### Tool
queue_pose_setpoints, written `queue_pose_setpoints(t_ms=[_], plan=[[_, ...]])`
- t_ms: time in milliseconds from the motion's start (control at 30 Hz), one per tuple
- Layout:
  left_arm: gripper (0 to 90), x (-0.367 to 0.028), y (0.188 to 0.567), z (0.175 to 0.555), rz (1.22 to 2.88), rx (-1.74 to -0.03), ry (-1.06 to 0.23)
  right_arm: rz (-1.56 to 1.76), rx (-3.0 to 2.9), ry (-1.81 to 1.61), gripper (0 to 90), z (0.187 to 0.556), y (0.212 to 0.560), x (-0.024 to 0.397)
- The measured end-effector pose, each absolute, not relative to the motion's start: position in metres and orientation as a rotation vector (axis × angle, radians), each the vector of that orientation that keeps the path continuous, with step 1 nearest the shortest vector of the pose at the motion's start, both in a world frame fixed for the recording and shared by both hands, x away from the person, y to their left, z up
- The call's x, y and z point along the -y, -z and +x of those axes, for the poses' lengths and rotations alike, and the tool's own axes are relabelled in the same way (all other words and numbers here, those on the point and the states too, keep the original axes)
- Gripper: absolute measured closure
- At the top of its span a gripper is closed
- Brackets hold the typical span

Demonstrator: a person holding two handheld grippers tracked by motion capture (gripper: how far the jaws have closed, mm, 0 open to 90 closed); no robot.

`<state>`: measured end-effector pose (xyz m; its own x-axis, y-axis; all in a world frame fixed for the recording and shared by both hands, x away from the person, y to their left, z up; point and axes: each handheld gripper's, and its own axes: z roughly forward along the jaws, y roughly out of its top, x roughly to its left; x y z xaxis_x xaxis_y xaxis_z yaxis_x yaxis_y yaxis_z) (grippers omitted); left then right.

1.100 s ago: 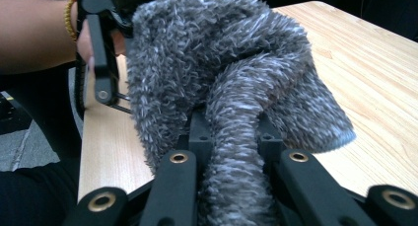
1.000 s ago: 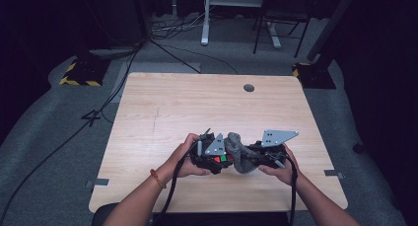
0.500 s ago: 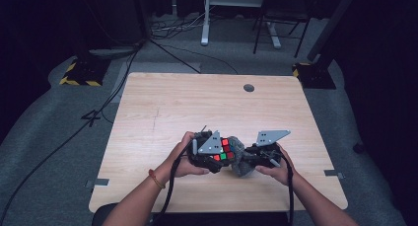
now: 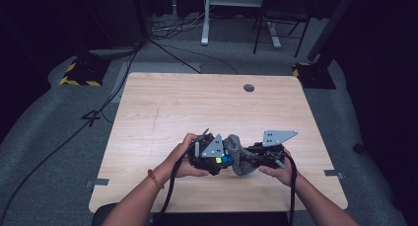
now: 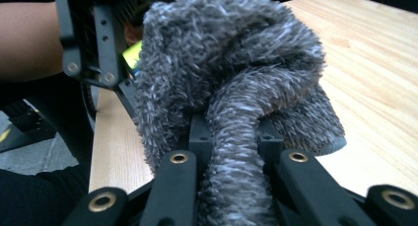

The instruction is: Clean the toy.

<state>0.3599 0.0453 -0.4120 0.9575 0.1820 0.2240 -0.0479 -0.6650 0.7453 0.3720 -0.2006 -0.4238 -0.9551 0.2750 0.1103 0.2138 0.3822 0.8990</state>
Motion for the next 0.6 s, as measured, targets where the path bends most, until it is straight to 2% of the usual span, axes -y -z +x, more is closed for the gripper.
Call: queue_pose_setpoints(t_ms=[233,600], plan=[[33.0,-0.04,0.414,0.359,2.288,-0.093,-0.367,0.412,-2.528,-1.623,77.0,0.365,0.415,0.199],[33.3,-0.049,0.408,0.361,2.245,-0.123,-0.348,0.487,-2.666,-1.363,76.9,0.377,0.44,0.189]])
